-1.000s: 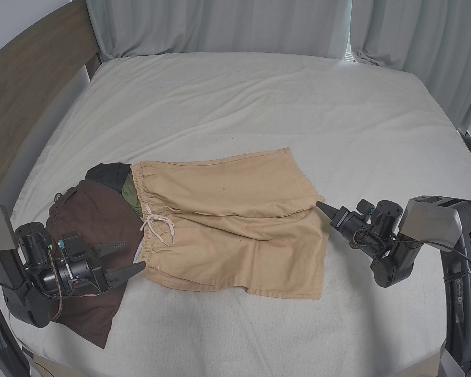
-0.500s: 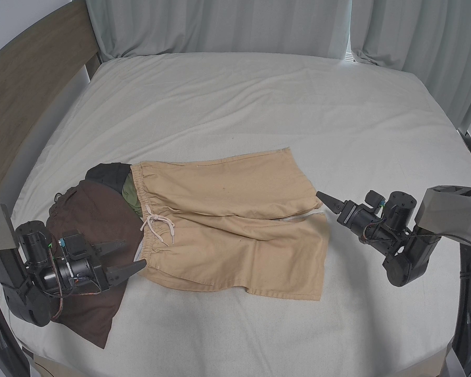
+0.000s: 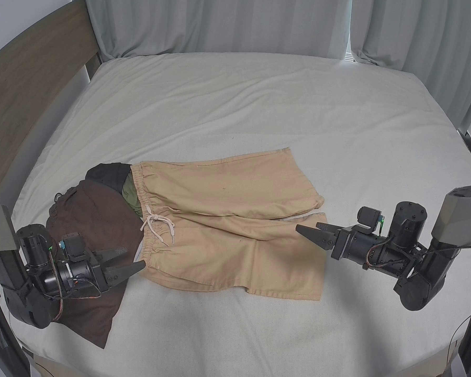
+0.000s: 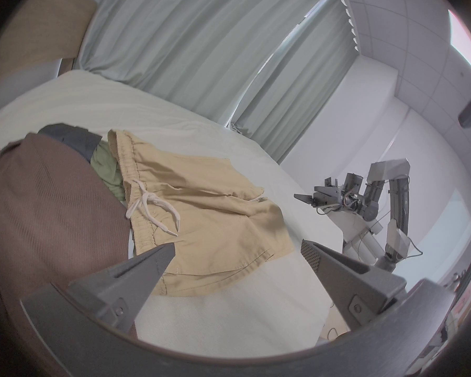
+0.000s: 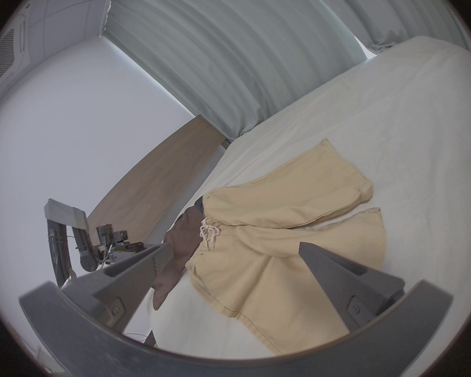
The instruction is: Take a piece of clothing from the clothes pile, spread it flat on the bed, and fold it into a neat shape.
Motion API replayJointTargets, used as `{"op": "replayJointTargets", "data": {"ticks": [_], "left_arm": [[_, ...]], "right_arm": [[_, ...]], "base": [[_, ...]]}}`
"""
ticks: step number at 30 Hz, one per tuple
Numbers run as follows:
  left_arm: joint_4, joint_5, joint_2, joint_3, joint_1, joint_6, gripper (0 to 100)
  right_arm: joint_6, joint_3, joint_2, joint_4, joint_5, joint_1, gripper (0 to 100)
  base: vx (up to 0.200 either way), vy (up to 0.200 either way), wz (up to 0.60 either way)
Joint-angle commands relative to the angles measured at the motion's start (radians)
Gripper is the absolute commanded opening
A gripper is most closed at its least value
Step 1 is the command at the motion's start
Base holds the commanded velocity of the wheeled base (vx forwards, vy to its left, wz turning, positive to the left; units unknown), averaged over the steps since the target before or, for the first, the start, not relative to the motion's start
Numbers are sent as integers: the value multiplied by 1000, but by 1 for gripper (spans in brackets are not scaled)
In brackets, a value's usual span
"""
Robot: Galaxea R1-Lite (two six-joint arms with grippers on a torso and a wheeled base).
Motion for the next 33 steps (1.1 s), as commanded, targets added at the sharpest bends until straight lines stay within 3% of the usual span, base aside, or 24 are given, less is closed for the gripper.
{"op": "replayJointTargets", "data": {"ticks": [1, 8, 26, 33], "left_arm": [[-1, 1, 32, -21, 6, -33, 100], [1, 15, 71, -59, 5, -85, 100], [-1, 20, 267, -128, 32, -77, 100], [-1, 101, 335, -147, 26, -79, 100]], "right_arm": [[-7, 13, -34, -1, 1, 20, 100], [-4, -4, -36, -1, -2, 9, 100], [-5, -5, -28, -1, -2, 12, 100], [-5, -5, -28, -1, -2, 13, 100]], "base": [[0, 0, 0], [0, 0, 0], [0, 0, 0], [0, 0, 0]]}}
